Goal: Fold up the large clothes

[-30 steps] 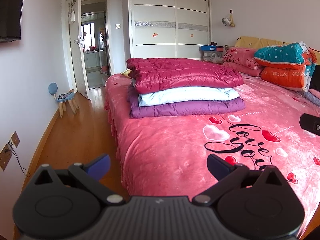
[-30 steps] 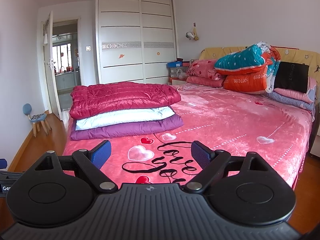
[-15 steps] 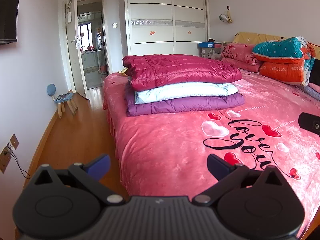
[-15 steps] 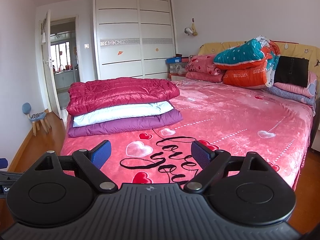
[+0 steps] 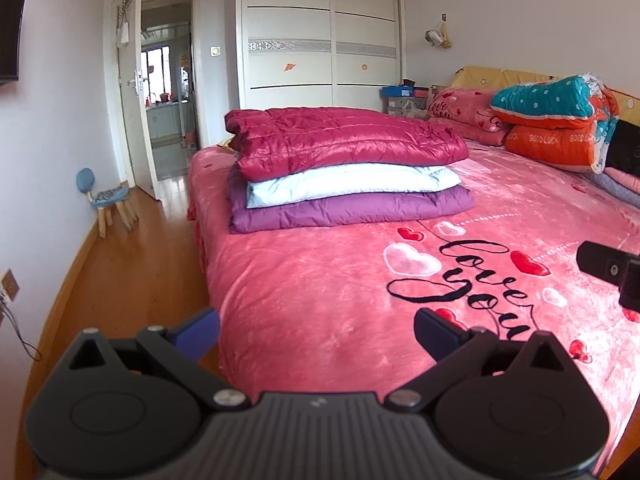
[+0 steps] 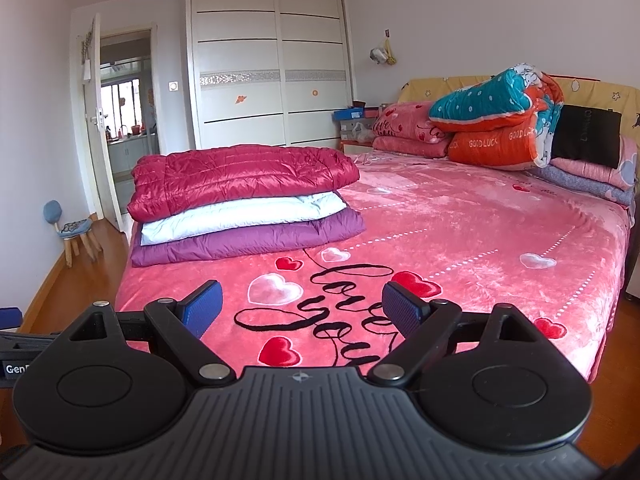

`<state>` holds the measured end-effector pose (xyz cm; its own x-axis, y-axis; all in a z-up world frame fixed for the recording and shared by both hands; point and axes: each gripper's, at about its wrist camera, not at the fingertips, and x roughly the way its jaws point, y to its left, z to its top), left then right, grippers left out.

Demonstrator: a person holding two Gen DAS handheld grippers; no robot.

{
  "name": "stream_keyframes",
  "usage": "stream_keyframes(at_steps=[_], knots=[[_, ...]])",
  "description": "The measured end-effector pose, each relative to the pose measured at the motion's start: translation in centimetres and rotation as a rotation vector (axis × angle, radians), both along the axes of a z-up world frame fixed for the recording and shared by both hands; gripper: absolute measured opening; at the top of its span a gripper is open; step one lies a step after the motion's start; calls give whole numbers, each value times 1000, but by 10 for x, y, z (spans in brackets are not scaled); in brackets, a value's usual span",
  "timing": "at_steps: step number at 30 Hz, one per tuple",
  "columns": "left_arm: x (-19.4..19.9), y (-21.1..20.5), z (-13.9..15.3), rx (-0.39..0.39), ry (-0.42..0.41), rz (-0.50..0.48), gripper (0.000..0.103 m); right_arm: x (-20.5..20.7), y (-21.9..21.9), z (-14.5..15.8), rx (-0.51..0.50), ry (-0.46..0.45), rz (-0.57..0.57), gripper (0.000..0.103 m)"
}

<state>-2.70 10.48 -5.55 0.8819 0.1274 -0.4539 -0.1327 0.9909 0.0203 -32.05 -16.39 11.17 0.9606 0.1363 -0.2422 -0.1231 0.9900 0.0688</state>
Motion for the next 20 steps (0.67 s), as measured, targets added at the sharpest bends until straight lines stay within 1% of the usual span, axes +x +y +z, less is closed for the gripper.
stream_keyframes(at_steps=[3, 5, 8, 11, 15, 20], knots=[[8, -1, -2, -47, 3, -17, 102, 5, -2, -2, 3, -6, 2, 103], [14, -4, -3, -63, 3, -28, 102, 11, -5, -5, 7, 1, -6, 103], [25, -14, -4, -54, -1, -53, 102, 21, -9, -9, 16, 18, -29, 103], [37, -26, -6, -65, -6, -90, 102, 33, -18, -13, 23, 30, -51, 103], [59, -48, -10, -57, 9, -121, 102, 54, -34, -19, 27, 36, -95, 103], [96, -85, -20, -30, 31, -169, 102, 93, -59, -31, -14, 30, -186, 103]])
